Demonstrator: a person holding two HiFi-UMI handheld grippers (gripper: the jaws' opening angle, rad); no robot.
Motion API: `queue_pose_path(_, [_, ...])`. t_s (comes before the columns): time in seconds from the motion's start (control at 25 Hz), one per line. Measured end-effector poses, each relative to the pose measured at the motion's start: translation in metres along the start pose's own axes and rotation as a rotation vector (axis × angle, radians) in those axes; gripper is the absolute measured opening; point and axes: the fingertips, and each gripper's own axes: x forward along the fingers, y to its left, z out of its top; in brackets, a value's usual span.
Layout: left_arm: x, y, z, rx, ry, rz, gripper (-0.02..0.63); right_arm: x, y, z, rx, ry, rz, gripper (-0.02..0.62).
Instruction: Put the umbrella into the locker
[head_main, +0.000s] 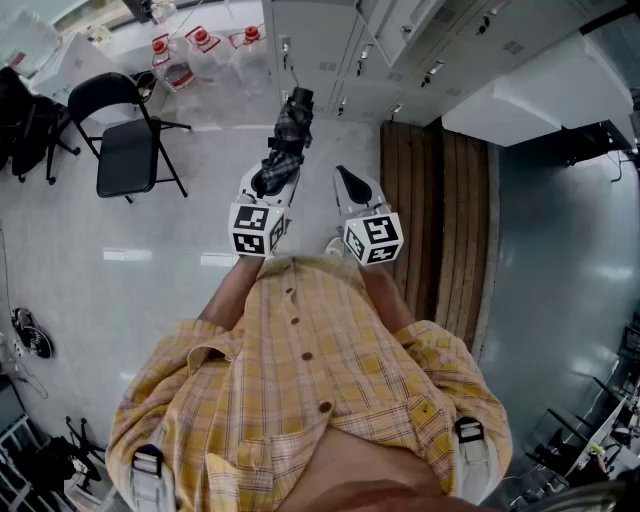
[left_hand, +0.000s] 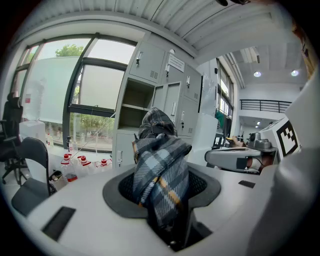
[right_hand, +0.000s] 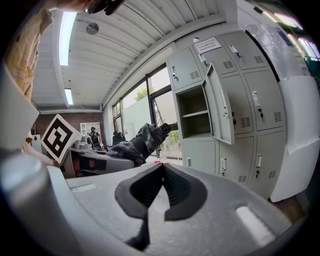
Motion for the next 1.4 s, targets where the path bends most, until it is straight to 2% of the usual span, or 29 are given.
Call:
queue_pose_path(0.36, [0.000, -0.006, -0.004, -0.008, 0.012, 0.026, 0.184, -0.006, -0.008, 0.000, 0.016, -0.006, 0.021, -0.002])
queue_pose_path(0.76, [0.020, -0.038, -0.007, -0.021, 0.017, 0.038, 0.186, -0.025, -0.038, -0.004, -0.005, -0.004, 0.049, -0.002])
queue_pose_path(1.12, [0.036, -0.071, -0.008, -0.073, -0.002, 0.082, 0.184, -0.044, -0.068, -0.004, -0.007, -0.012, 0.108, -0.002])
queue_pose_path(1.4, [0.050, -0.096, -0.015, -0.125, 0.018, 0.073, 0.186, -0.060, -0.089, -0.006, 0.033, -0.041, 0.135, -0.002])
